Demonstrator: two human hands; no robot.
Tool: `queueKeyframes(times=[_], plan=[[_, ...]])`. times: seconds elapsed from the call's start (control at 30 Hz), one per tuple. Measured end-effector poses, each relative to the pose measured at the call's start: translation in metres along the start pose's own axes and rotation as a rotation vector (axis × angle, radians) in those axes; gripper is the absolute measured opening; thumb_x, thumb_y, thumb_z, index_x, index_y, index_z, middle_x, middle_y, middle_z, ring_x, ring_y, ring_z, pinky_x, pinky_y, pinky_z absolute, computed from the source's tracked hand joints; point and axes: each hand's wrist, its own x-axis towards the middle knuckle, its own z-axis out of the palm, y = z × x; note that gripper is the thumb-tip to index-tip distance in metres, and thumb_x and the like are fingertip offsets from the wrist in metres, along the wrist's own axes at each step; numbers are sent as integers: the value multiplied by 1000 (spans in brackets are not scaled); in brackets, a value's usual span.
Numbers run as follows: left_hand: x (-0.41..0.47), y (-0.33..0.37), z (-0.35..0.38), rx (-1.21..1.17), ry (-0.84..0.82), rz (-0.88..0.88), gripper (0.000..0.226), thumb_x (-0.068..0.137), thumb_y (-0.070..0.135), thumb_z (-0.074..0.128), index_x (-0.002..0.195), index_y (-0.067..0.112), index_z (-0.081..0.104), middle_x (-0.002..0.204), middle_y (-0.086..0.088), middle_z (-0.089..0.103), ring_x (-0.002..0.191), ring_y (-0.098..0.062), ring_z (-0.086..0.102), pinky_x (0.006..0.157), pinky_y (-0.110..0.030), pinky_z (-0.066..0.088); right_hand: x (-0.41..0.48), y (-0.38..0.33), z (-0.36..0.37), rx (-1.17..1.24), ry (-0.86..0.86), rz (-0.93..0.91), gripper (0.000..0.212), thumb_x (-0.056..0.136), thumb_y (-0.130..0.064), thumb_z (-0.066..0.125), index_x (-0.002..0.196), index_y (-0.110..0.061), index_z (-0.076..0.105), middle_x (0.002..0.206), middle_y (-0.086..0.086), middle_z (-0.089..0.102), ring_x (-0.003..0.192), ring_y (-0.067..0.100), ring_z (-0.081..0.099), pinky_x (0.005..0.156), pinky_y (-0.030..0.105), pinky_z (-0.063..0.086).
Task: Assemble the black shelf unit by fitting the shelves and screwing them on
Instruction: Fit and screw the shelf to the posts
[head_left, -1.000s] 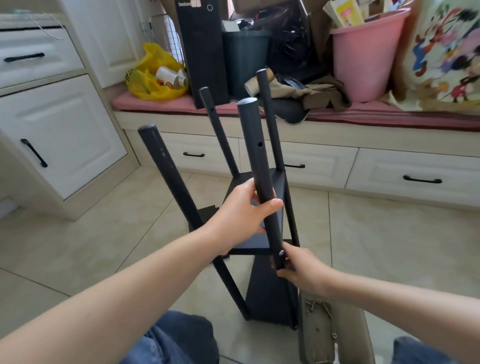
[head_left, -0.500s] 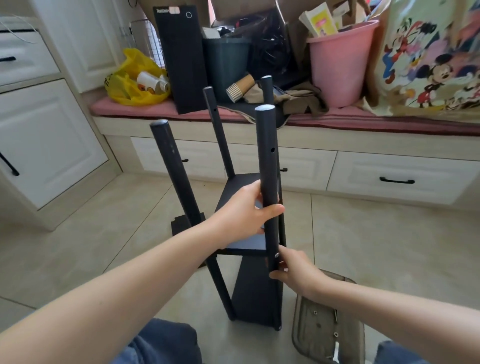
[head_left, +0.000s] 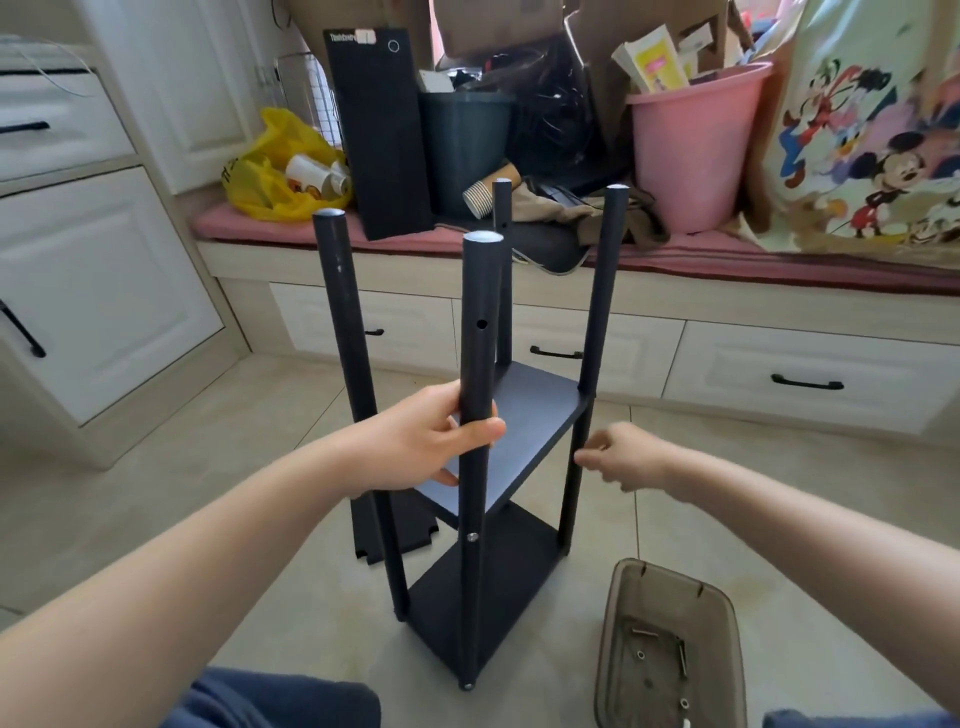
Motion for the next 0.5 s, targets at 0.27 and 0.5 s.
queueKeyframes(times=[0.27,0.5], plan=[[-19,-18,-29,30,-84,17,6,101,24,61,97,19,61,89,5,63,93,-11,68,82,-29,58,43,-33,-47,361,334,36,72,96,-37,60,151,-15,19,130,10,49,91,20,56,77,36,51],[-35,-29,-49,-24,59,111,19,96,33,64,94,14,61,88,-9,68,89,-23,70,78,-34,57,58,-48,-43,442,292,-29,37,100,-26,56,133,-17,42,125,9,57,110,27,57,76,37,47]])
